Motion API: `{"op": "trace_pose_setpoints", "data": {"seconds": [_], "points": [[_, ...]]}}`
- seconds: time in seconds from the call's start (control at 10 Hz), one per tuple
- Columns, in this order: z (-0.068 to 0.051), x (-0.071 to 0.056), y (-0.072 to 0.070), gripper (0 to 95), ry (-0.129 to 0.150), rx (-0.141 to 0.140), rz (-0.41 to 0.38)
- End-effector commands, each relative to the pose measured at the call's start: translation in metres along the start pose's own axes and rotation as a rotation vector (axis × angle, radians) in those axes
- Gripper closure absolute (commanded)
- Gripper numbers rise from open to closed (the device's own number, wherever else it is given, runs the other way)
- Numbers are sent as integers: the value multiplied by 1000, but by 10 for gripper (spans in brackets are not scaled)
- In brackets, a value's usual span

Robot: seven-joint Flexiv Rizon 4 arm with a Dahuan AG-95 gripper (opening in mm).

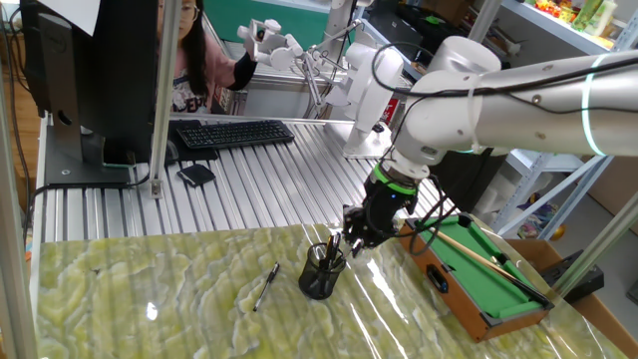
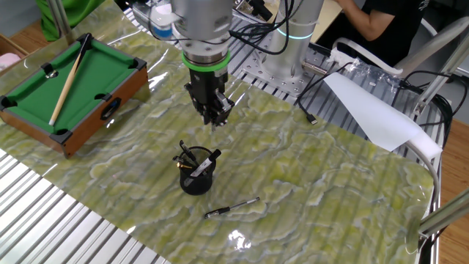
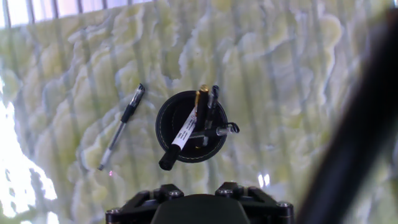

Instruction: Put the pen into the pen holder

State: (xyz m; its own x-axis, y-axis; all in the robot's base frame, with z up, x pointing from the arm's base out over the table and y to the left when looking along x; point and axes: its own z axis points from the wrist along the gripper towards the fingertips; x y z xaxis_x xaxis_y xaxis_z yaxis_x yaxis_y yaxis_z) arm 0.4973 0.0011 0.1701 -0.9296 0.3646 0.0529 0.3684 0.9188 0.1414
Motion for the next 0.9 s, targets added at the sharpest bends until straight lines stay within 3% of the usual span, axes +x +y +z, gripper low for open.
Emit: {"op": "trace_pose_setpoints", "data": {"seconds": [0.1, 0.5, 0.9], "points": [[-8, 7, 6, 950, 6, -7, 141], [-23, 32, 29, 950, 6, -6, 283], [-32, 52, 43, 950, -2, -2, 347]]}}
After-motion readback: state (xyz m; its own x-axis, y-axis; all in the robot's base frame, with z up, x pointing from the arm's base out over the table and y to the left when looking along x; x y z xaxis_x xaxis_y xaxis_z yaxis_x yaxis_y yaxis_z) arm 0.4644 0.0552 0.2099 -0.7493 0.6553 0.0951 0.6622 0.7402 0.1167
